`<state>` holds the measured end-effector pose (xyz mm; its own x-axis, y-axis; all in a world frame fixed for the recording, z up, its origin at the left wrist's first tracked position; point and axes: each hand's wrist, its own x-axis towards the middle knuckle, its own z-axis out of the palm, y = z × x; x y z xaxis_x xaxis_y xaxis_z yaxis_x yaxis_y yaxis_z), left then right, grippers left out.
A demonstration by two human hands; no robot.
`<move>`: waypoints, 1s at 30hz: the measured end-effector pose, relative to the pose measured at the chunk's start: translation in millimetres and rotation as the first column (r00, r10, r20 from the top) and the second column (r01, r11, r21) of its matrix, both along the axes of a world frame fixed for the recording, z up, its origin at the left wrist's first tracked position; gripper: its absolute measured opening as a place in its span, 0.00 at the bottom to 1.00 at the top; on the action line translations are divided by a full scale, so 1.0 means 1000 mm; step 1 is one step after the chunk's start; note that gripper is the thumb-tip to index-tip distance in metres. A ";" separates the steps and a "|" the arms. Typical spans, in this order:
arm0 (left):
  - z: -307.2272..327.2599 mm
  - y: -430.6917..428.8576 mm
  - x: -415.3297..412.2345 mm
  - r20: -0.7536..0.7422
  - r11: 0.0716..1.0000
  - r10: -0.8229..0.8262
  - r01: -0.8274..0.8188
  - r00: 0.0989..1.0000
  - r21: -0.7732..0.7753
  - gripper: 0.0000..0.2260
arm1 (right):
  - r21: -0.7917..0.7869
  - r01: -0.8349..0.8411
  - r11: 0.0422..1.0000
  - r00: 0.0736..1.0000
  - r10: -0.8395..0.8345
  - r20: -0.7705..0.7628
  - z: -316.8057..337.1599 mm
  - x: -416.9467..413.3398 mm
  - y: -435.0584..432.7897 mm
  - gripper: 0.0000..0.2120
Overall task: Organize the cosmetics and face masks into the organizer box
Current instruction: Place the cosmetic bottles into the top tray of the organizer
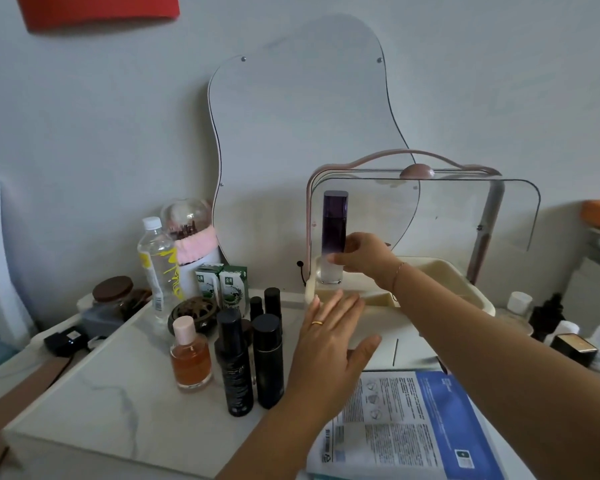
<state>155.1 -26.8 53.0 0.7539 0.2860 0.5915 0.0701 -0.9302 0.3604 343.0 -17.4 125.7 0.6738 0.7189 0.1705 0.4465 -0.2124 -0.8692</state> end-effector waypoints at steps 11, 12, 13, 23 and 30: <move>-0.023 0.025 -0.086 0.625 0.926 0.376 -0.246 0.684 -0.288 0.16 | 0.293 0.013 0.956 0.946 -0.107 0.306 -0.011 -0.093 -0.114 0.10; -0.030 0.032 -0.093 0.589 0.884 0.453 -0.253 0.670 -0.392 0.18 | 0.266 -0.014 0.964 0.957 -0.064 0.283 -0.021 -0.103 -0.127 0.09; -0.037 0.038 -0.097 0.525 0.842 0.500 -0.243 0.689 -0.482 0.21 | 0.212 -0.025 0.977 0.967 -0.031 0.254 -0.033 -0.110 -0.137 0.09; -0.061 0.061 -0.106 0.246 0.715 0.428 -0.160 0.870 -0.681 0.15 | -0.005 0.033 0.999 0.994 -0.032 0.108 -0.085 -0.107 -0.151 0.08; -0.028 0.020 -0.127 0.406 0.748 0.293 0.056 0.866 -0.661 0.19 | 0.055 -0.173 0.983 0.981 0.167 0.104 -0.059 -0.140 -0.151 0.15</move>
